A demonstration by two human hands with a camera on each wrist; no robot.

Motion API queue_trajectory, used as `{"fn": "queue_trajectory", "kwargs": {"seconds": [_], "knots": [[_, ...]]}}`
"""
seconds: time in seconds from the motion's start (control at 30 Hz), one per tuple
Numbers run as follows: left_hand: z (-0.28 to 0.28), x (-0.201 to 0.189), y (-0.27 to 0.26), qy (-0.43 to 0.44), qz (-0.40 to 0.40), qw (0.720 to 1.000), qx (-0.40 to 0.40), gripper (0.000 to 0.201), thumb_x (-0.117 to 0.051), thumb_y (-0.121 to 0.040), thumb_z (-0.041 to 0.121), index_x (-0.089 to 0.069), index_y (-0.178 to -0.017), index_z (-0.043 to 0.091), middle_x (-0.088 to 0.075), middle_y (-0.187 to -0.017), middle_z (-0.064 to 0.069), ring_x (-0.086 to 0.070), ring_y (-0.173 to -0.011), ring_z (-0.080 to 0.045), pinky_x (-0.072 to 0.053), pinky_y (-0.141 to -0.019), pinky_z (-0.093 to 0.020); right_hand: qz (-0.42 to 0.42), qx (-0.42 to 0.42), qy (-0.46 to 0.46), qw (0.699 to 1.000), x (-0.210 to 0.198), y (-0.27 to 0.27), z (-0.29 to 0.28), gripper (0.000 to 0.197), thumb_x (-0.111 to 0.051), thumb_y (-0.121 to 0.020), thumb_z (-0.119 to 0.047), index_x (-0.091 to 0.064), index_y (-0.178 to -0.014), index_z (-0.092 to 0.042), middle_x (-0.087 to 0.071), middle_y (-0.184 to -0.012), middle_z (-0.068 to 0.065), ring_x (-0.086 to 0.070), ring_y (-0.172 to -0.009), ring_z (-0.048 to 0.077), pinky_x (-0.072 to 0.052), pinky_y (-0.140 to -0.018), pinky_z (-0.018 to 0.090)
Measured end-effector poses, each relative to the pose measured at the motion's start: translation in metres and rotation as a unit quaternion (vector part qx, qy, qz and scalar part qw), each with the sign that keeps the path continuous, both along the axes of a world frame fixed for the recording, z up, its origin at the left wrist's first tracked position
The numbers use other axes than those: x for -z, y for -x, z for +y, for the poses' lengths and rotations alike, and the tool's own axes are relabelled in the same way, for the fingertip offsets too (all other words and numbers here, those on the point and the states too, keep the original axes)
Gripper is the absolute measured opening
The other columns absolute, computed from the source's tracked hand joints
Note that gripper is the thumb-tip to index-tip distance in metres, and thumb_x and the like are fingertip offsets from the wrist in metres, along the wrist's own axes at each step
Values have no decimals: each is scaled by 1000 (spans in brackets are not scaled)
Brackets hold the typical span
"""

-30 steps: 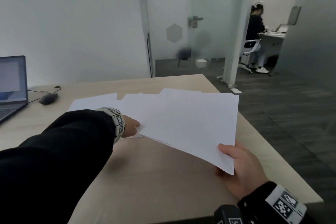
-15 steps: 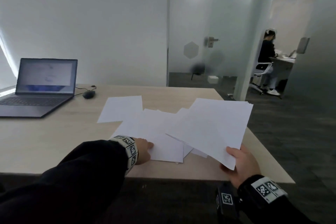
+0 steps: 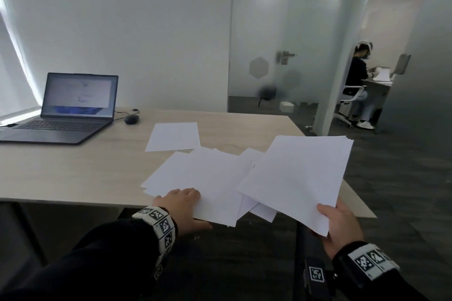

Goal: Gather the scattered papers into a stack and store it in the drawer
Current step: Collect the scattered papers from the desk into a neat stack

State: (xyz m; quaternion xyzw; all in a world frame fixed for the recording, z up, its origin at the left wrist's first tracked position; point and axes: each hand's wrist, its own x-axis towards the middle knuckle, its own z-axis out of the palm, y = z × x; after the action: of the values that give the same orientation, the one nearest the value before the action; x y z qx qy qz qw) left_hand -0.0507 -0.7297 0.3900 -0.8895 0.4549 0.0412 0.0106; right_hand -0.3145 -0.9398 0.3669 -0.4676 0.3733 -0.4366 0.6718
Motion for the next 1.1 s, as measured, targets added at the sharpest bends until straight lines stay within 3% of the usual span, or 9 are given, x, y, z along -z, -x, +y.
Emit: {"fn": "queue_trajectory", "kwargs": {"seconds": [0.17, 0.27, 0.5, 0.6, 0.7, 0.8, 0.9, 1.0, 1.1], "knots": [[6, 1, -2, 49, 22, 999, -8, 54, -36, -83, 76, -47, -124, 43, -54, -128, 19, -49, -121, -12, -40, -101, -40, 5, 1, -7, 1000, 4, 14, 1, 30, -47, -92, 7, -64, -112, -7, -69, -115, 20, -65, -101, 42, -55, -84, 48], [8, 4, -9, 136, 76, 987, -36, 29, -35, -97, 51, -56, -115, 41, -64, -120, 8, -57, -112, -20, -45, -97, -37, -23, 3, -26, 999, 7, 22, 4, 27, -47, -92, 7, -63, -111, -4, -71, -106, 17, -67, -87, 35, -58, -60, 33], [-3, -11, 10, 373, 143, 914, -67, 29, -41, -101, 33, -63, -119, 32, -67, -106, 6, -59, -104, -19, -42, -89, -29, -37, -38, -61, 997, 20, 19, 18, 30, -47, -92, 6, -65, -111, -8, -75, -107, 15, -69, -92, 36, -55, -51, 28], [-20, -13, 37, 361, 114, 926, 16, 35, -44, -99, 31, -56, -132, 35, -58, -136, 11, -51, -126, -13, -36, -107, -27, -26, -91, -59, 994, 20, 9, 31, 31, -47, -92, 6, -65, -113, -9, -75, -105, 13, -69, -95, 36, -56, -60, 36], [-33, -5, 66, 301, 82, 944, 103, 37, -43, -99, 30, -53, -134, 38, -53, -140, 16, -46, -131, -11, -35, -111, -31, -39, -126, -73, 989, 21, 1, 43, 33, -48, -91, 7, -65, -115, -9, -74, -107, 14, -68, -100, 38, -57, -75, 43], [-38, 4, 91, 215, 63, 965, 139, 38, -38, -100, 30, -48, -136, 40, -49, -143, 19, -40, -136, -12, -27, -115, -41, -36, -125, -80, 988, 23, -3, 47, 32, -51, -92, 2, -64, -118, -13, -73, -109, 15, -68, -99, 38, -57, -72, 43], [-37, 15, 103, 151, 63, 976, 144, 42, -33, -100, 34, -40, -140, 44, -36, -152, 22, -25, -145, -11, -9, -120, -47, -27, -105, -94, 990, 24, -2, 47, 26, -55, -98, -22, -69, -118, -14, -75, -106, 16, -70, -94, 37, -55, -68, 40], [-35, 22, 107, 150, 63, 974, 159, 40, -34, -100, 39, -42, -138, 45, -38, -150, 22, -26, -144, -9, -10, -119, -48, -16, -131, -130, 983, 28, -1, 44, 64, -47, -87, -72, -70, -120, -23, -72, -118, 17, -64, -111, 46, -46, -85, 53], [-35, 24, 108, 165, 51, 969, 175, 43, -42, -94, 45, -45, -137, 45, -41, -147, 24, -29, -142, -6, -15, -118, -43, -11, -174, -153, 973, 28, 3, 42, 53, -44, -95, -61, -65, -126, -23, -71, -121, 16, -66, -105, 43, -51, -88, 55]]}}
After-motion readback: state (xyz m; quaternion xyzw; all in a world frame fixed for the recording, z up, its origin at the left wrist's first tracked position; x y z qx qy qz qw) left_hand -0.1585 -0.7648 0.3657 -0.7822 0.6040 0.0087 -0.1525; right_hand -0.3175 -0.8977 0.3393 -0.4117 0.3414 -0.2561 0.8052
